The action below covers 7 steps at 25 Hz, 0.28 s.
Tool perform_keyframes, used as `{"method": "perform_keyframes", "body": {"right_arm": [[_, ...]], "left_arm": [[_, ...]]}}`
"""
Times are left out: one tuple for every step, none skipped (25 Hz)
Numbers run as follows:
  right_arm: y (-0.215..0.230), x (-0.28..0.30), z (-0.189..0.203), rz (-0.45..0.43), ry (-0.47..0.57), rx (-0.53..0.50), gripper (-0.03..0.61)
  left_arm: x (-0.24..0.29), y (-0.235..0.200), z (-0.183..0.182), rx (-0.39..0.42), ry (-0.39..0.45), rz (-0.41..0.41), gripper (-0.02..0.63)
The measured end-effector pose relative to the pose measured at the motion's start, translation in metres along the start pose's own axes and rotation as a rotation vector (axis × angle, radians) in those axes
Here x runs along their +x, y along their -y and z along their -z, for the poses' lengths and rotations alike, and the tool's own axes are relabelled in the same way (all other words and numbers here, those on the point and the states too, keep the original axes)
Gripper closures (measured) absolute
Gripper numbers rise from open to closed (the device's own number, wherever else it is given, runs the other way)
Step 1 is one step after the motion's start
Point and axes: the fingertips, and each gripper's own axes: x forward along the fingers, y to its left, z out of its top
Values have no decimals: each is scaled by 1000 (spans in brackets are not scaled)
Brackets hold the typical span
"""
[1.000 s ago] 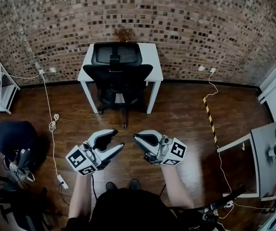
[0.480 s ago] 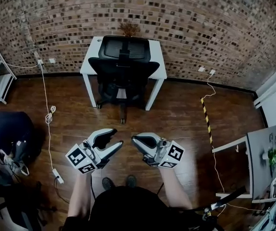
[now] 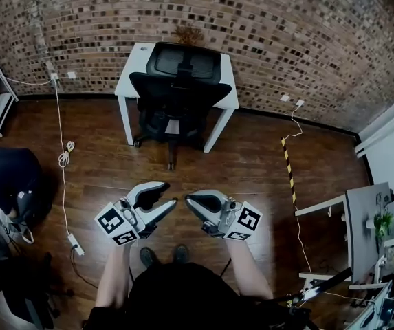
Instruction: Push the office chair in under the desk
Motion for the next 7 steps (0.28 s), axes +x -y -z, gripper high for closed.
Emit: {"method": "perform_keyframes", "body": {"right_arm": [[-1,1,-1,3,0,-3,578],[-4,1,0,5,0,-6,578],[-7,-1,1,7,-1,-8,578],[-10,-3,3,8,-3,-10,578],[-14,-5,6,9,-5,-11,578],[-18,-7,9,10,-6,-11,578],[-21,-8,11,10,-8,-12,578]], "left_arm": [[-2,1,-1,0,2,3,359],[-4,2,-1,0,3,6,362],[-6,5,1,0,5,9,364],[-8,8,3,1,6,10,364],[-11,11,6,1,7,11,365],[-14,14,8,2,8,12,367],[-17,17,10,2,9,12,368]]}}
